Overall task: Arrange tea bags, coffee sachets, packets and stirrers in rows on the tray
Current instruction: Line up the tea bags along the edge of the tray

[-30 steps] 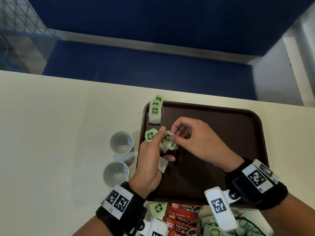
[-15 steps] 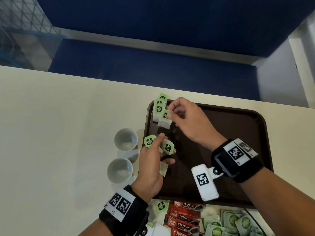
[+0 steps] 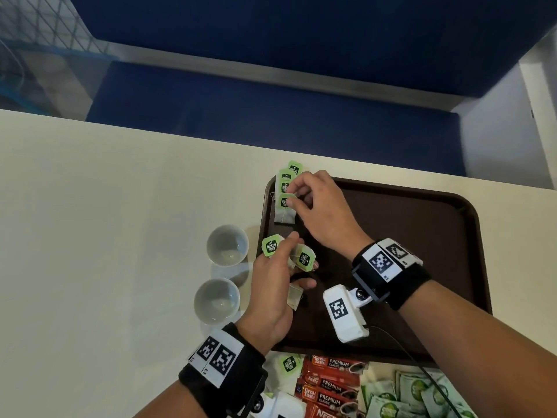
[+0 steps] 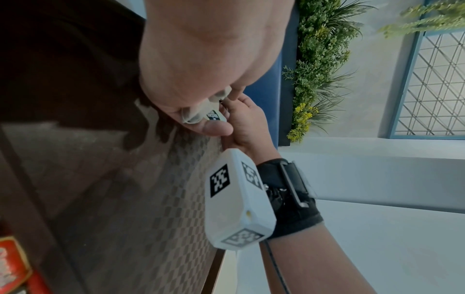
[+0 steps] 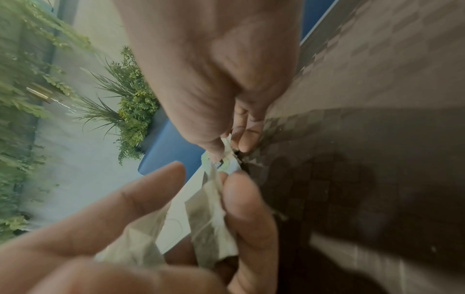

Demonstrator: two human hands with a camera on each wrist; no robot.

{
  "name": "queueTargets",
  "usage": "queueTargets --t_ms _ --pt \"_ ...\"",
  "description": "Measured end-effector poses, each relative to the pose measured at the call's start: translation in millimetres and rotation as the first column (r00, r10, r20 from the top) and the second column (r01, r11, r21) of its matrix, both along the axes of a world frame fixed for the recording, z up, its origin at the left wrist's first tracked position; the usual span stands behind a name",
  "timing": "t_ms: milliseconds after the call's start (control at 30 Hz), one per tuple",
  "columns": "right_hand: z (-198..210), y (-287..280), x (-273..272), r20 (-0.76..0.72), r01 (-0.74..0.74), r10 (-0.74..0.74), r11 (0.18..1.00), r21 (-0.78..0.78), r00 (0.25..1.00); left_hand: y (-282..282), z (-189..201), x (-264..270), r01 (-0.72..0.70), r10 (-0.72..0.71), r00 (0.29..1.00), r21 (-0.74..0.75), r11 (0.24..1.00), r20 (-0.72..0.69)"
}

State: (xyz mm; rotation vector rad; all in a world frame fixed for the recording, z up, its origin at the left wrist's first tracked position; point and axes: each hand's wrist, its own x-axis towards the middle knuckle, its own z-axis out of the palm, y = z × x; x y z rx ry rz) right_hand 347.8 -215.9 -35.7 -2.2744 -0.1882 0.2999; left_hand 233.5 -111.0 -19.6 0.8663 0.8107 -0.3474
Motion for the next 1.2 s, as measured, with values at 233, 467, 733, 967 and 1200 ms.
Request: queueTargets --t_ms 233,467,733,967,1200 --pt "-0.8 -1.1 0.5 0.008 -0.003 0.003 1.000 0.013 1.000 2.3 1.2 1.4 0.007 -0.007 1.000 0.001 1.000 -0.012" --pt "-2.6 -9.7 9.2 0.044 0.228 -0.232 0.971 0.073 0.972 3.2 0.5 0.3 0.007 -0.007 1.000 0.012 1.000 -0.021" --pt "-10.4 -2.3 24.7 -0.012 0.285 -0.285 0.958 0.037 0.958 1.6 -0.2 1.0 -0.004 0.004 1.000 -0.009 1.000 -0.009" --pt "-5.2 -3.5 24.4 -0.037 0.263 -0.262 0.964 0.026 0.964 2.0 0.0 4.8 -0.002 0.002 1.000 -0.013 1.000 -0.004" --pt "41.7 -20.1 -18.4 -0.173 0.189 -0.174 0.980 0.070 0.969 2.1 5.0 5.9 -0.025 0.025 1.000 -0.045 0.999 0.010"
